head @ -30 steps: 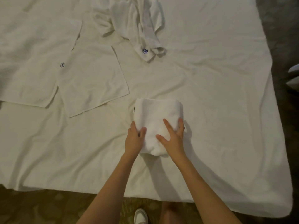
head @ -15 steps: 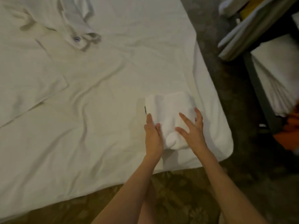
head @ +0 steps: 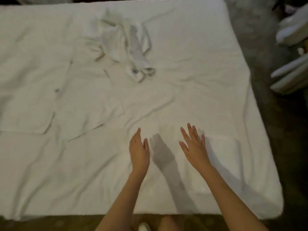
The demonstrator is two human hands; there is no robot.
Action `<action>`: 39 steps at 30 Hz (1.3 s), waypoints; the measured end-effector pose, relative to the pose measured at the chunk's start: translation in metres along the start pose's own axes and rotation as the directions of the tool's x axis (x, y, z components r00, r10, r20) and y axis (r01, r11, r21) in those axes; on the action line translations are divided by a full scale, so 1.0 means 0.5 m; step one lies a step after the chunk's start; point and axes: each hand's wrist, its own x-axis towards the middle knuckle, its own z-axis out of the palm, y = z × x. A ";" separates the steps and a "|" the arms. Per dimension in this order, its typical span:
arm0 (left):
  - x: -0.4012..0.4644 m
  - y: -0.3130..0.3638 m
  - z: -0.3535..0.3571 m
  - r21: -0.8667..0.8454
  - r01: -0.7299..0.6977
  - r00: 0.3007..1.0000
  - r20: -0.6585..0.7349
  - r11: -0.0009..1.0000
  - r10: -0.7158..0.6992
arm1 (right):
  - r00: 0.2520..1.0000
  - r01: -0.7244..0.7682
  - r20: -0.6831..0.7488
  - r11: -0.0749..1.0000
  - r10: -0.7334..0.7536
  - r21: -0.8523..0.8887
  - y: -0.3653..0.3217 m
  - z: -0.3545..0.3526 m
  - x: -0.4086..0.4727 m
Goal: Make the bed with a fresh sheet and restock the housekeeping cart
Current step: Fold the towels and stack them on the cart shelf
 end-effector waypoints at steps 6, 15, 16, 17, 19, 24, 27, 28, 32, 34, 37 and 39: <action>0.157 -0.168 -0.216 -0.030 0.153 0.974 -0.166 0.988 -0.156 | 0.964 0.230 0.123 0.971 -0.237 0.065 -0.290 0.096 0.192; 0.328 -0.437 -0.337 0.232 0.054 0.998 0.010 0.971 -0.058 | 0.980 0.200 -0.016 0.979 -0.199 0.051 -0.472 0.244 0.398; 0.334 -0.448 -0.342 0.248 0.016 1.000 0.020 0.969 -0.021 | 0.982 0.190 -0.024 0.979 -0.188 0.078 -0.475 0.245 0.403; 0.337 -0.459 -0.347 0.246 -0.027 0.999 0.028 0.969 0.020 | 0.985 0.173 -0.015 0.978 -0.172 0.117 -0.476 0.245 0.405; 0.337 -0.481 -0.359 0.187 -0.113 0.994 0.014 0.976 0.112 | 0.987 0.158 0.016 0.973 -0.163 0.171 -0.477 0.241 0.401; 0.325 -0.493 -0.425 -0.059 0.046 0.999 0.019 0.997 -0.045 | 0.988 0.153 -0.040 0.961 -0.147 0.230 -0.480 0.221 0.381; 0.339 -0.476 -0.470 -0.009 0.042 0.999 0.006 0.999 -0.042 | 0.991 0.127 -0.058 0.965 -0.117 0.228 -0.499 0.173 0.368; 0.342 -0.466 -0.484 0.009 0.045 0.999 0.000 0.999 -0.045 | 0.992 0.123 -0.041 0.966 -0.117 0.227 -0.505 0.155 0.362; 0.319 -0.433 -0.522 0.066 0.081 0.992 0.096 0.994 -0.088 | 0.992 0.081 0.074 0.976 -0.097 0.201 -0.497 0.089 0.311; 0.295 -0.415 -0.531 0.070 0.099 0.980 0.167 0.993 -0.110 | 0.988 0.029 0.142 0.981 -0.057 0.190 -0.486 0.054 0.269; 0.253 -0.388 -0.536 0.028 0.085 0.969 0.232 0.996 -0.089 | 0.944 -0.094 0.329 0.982 0.037 0.162 -0.457 0.018 0.195; 0.213 -0.371 -0.537 0.028 0.077 0.959 0.271 0.997 -0.082 | 0.918 -0.160 0.390 0.969 0.076 0.188 -0.424 0.005 0.144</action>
